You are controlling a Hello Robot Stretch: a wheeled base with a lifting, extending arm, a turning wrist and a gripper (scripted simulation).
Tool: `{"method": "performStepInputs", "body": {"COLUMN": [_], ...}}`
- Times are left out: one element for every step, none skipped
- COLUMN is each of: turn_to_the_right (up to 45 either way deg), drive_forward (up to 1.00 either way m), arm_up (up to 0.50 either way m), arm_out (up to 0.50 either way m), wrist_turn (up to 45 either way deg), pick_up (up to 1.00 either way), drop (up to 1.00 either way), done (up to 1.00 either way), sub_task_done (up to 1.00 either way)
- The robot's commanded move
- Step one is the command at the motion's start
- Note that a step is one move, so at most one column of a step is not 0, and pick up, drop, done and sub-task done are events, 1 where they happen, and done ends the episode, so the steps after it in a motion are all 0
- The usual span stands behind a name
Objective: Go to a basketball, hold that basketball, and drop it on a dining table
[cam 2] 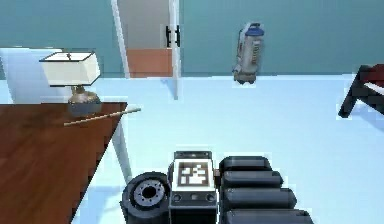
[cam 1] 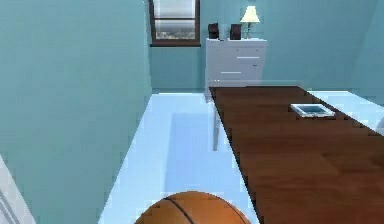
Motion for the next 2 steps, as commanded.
{"method": "performStepInputs", "body": {"turn_to_the_right": [0.0, 45.0], "drive_forward": [0.75, 0.0], "arm_up": [0.0, 0.0], "arm_out": [0.0, 0.0], "wrist_turn": [0.0, 0.0], "pick_up": [0.0, 0.0], "drop": [0.0, 0.0], "done": [0.0, 0.0], "sub_task_done": [0.0, 0.0]}}
